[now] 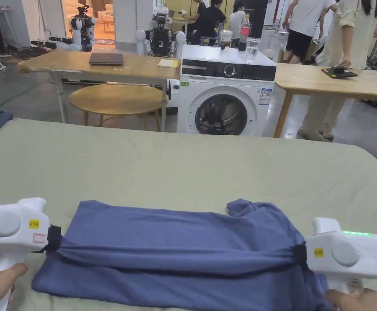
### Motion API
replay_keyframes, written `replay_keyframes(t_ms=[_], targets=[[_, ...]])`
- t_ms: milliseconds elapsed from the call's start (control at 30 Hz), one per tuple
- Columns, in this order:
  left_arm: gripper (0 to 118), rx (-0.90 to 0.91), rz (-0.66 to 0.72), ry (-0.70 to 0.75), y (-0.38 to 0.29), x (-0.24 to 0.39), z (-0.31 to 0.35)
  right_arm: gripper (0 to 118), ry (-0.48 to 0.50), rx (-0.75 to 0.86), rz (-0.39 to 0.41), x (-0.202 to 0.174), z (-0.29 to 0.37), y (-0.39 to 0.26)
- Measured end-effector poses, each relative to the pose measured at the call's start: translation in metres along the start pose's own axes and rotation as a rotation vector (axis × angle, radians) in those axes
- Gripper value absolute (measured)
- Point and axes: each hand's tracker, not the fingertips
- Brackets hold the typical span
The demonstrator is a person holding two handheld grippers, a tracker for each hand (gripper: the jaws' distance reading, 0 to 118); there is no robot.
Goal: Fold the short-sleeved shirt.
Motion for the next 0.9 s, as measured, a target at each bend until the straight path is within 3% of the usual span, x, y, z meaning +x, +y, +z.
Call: replay_keyframes(t_ms=[200, 233, 267, 333, 400, 467, 600, 633, 667, 700, 733, 767, 900], targets=[[2, -0.036, 0.018, 0.005, 0.004, -0.001, -0.019, 13, -0.002, -0.034, -0.016, 0.000, -0.018, 0.006], [8, -0.035, 0.021, 0.005, 0.004, -0.001, -0.018, 18, -0.032, -0.017, 0.007, -0.003, -0.017, 0.006], [21, -0.023, 0.022, 0.013, 0.005, -0.001, -0.016, 33, -0.059, 0.011, 0.030, -0.006, -0.011, 0.005], [33, 0.009, 0.024, -0.008, 0.002, 0.000, -0.005, 51, -0.058, 0.091, 0.043, -0.010, 0.000, 0.001], [50, 0.064, 0.024, -0.051, -0.002, 0.004, 0.010, 52, -0.063, 0.178, 0.044, -0.018, 0.020, -0.004], [52, 0.141, 0.001, -0.069, -0.009, 0.010, 0.028, 52, -0.049, 0.266, 0.039, -0.026, 0.038, -0.012], [51, 0.337, -0.029, -0.106, -0.035, 0.026, 0.070, 50, -0.057, 0.447, 0.001, -0.052, 0.082, -0.042], [50, 0.374, -0.040, -0.107, -0.042, 0.031, 0.078, 45, -0.049, 0.477, -0.001, -0.057, 0.089, -0.048], [48, 0.424, -0.057, -0.095, -0.051, 0.035, 0.086, 27, -0.047, 0.513, 0.000, -0.064, 0.098, -0.056], [41, 0.465, -0.069, -0.069, -0.061, 0.041, 0.094, 13, -0.043, 0.543, 0.006, -0.071, 0.105, -0.063], [26, 0.496, -0.088, -0.058, -0.069, 0.045, 0.101, 7, -0.043, 0.552, 0.014, -0.077, 0.110, -0.068], [4, 0.520, -0.102, -0.031, -0.076, 0.049, 0.107, 4, -0.045, 0.566, 0.008, -0.083, 0.116, -0.075], [0, 0.551, -0.127, -0.004, -0.102, 0.056, 0.124, 0, 0.002, 0.589, 0.010, -0.098, 0.130, -0.091]])
